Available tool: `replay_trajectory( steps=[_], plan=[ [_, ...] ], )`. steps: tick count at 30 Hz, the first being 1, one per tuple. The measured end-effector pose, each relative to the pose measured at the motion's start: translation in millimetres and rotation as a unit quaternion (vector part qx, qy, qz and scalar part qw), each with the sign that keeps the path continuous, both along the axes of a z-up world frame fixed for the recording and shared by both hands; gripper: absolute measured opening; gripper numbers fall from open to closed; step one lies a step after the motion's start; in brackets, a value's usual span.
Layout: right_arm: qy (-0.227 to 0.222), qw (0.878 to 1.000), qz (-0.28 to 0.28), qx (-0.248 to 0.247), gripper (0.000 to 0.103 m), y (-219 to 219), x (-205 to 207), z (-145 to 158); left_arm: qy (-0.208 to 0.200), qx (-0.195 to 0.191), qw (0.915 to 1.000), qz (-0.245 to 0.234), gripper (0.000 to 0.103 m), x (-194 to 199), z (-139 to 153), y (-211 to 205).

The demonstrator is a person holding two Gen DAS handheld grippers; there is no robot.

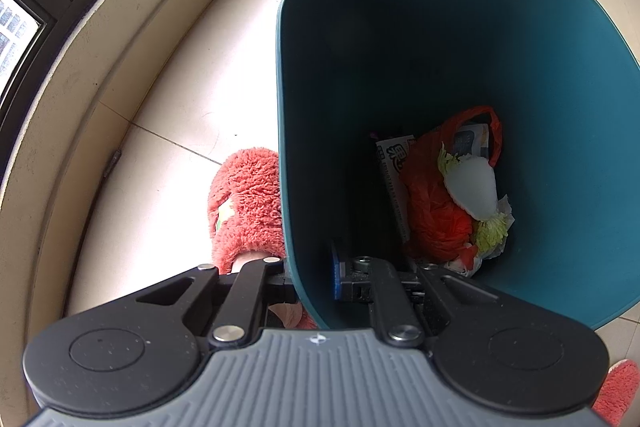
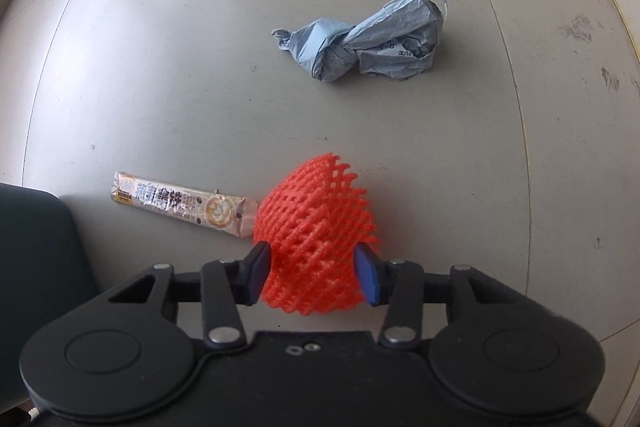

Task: Collect trash
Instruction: 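Lower the right tool to the orange foam net and grasp it, then carry the orange foam net over the teal bin with the right tool and release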

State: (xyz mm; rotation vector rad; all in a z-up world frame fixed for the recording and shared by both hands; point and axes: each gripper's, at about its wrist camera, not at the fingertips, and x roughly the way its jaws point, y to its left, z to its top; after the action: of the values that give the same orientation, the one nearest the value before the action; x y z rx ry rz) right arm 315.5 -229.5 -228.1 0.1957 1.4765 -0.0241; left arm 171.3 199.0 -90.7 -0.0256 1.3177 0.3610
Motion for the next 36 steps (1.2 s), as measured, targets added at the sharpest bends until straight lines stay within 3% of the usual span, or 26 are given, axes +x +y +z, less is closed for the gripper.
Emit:
replay_trajectory(
  steps=[3, 6, 12, 18, 23, 28, 33, 36],
  plan=[
    [-0.001, 1.0, 0.011, -0.005, 0.01, 2, -2, 7, 0.0, 0.0, 1.0, 0.0, 0.012, -1, 0, 0],
    [-0.009, 0.999, 0.029, -0.009, 0.004, 4, -5, 22, -0.001, 0.001, 1.0, -0.001, 0.012, -1, 0, 0],
    [-0.043, 0.997, 0.071, -0.01, 0.004, 9, -6, 71, -0.001, 0.0, 1.0, -0.001, 0.013, -1, 0, 0],
    [-0.09, 0.988, 0.124, 0.009, 0.004, 26, -13, 144, -0.001, 0.0, 1.0, -0.001, 0.013, -1, 0, 0],
    [-0.15, 0.969, 0.188, 0.059, 0.004, 59, -27, 219, -0.001, 0.0, 1.0, -0.001, 0.013, 0, 0, 0],
    [-0.194, 0.94, 0.255, 0.117, 0.004, 103, -40, 277, -0.001, 0.0, 1.0, -0.001, 0.013, 0, 1, 1],
    [-0.216, 0.912, 0.312, 0.156, 0.004, 151, -49, 310, -0.003, -0.003, 1.0, -0.001, 0.013, 0, 2, 2],
    [-0.22, 0.898, 0.344, 0.165, 0.004, 177, -50, 315, -0.004, -0.008, 1.0, -0.001, 0.012, -1, 3, 3]
  ],
)
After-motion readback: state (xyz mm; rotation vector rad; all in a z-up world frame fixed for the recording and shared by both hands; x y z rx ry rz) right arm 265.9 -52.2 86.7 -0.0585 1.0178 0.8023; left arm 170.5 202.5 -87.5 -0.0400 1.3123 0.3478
